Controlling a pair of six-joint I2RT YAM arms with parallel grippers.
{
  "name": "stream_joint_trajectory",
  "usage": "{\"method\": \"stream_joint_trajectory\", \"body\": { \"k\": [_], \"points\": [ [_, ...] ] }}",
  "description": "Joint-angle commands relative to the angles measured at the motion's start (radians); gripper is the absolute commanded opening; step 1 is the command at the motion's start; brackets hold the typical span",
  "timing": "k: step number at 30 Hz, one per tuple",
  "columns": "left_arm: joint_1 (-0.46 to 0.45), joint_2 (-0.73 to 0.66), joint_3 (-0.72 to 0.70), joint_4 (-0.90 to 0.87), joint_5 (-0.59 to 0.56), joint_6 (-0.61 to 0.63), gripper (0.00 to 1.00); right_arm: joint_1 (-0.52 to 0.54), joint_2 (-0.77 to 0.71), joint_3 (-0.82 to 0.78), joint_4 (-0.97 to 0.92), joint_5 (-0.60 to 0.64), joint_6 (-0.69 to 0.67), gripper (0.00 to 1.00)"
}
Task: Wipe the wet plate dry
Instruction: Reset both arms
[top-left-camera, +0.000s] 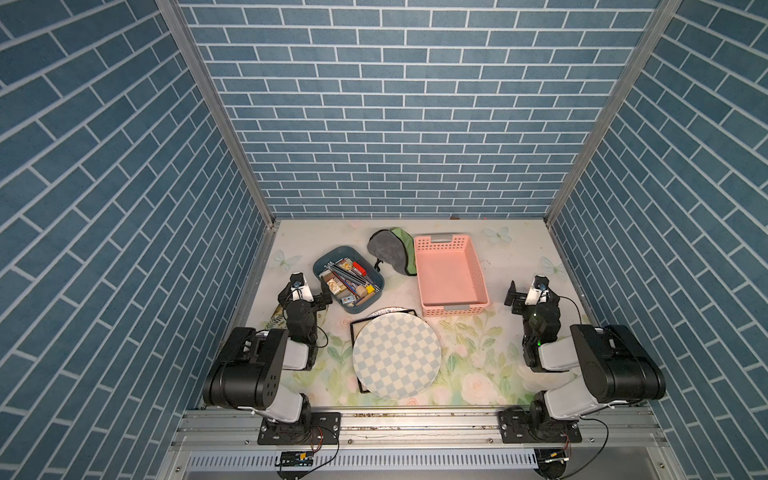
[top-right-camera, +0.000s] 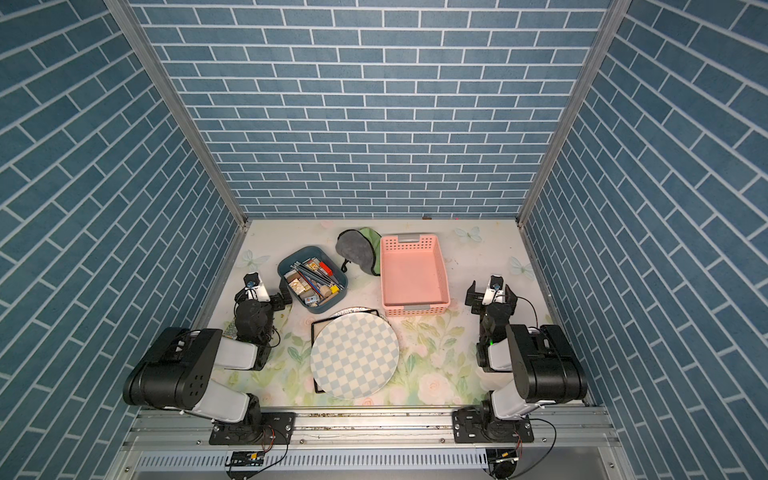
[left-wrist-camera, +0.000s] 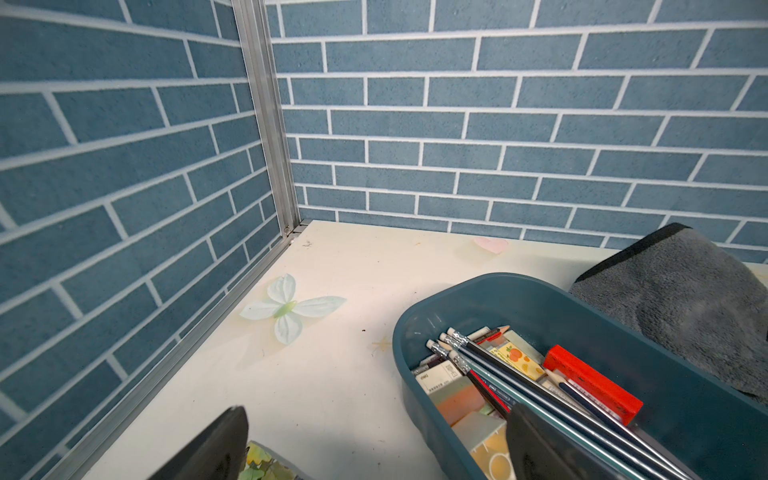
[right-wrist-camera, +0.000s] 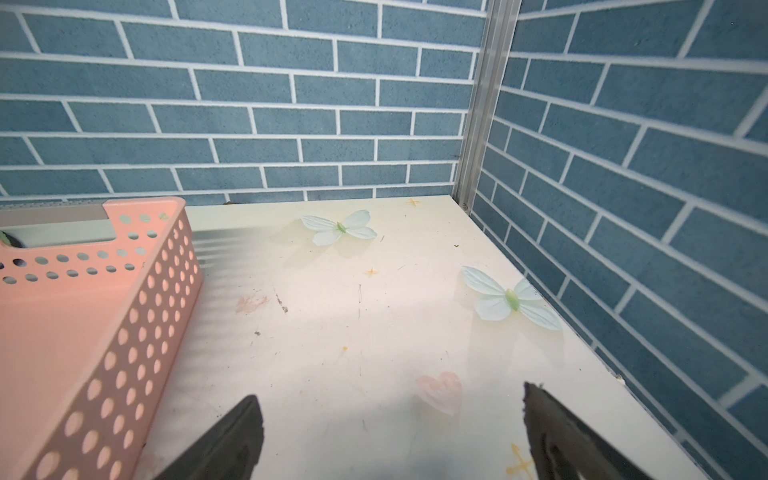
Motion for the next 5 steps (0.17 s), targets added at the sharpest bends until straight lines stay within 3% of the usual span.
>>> {"method": "stream_joint_trajectory", "body": {
  "k": [1,5],
  "points": [
    [0.007,-0.002,-0.005,0.022,0.011,0.009,1.00,0.004,0.004,0.020,0.015,0.007,-0.020,1.00],
    [0.006,-0.002,-0.005,0.021,0.010,0.009,1.00,0.005,-0.002,0.008,0.035,0.008,-0.020,1.00]
  ]
}}
